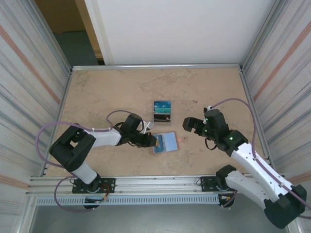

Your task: Take the credit cards out of the card holder

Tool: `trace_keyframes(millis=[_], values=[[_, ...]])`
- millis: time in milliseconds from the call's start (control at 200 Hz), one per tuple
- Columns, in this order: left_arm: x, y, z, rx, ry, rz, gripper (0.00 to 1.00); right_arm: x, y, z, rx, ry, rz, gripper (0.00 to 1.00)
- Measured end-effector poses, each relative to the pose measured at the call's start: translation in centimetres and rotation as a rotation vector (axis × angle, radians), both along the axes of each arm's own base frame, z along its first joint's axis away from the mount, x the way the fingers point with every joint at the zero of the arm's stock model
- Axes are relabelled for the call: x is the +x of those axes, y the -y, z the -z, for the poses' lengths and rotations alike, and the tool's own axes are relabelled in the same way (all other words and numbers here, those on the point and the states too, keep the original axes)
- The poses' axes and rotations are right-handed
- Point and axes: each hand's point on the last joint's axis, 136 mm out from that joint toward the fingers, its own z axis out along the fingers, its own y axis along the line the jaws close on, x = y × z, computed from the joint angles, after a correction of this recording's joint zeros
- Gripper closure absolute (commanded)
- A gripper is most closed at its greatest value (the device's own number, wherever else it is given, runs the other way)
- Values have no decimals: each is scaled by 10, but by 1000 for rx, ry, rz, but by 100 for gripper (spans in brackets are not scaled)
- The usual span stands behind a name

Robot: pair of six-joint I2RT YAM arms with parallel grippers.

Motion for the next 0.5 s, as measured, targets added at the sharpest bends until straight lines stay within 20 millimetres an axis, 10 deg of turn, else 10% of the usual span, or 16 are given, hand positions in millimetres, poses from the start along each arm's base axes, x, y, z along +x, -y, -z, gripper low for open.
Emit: trace_keyframes(millis=[501], values=[[10, -14, 8, 117, 61, 34, 58, 0, -26, 12, -135, -120, 52, 2]])
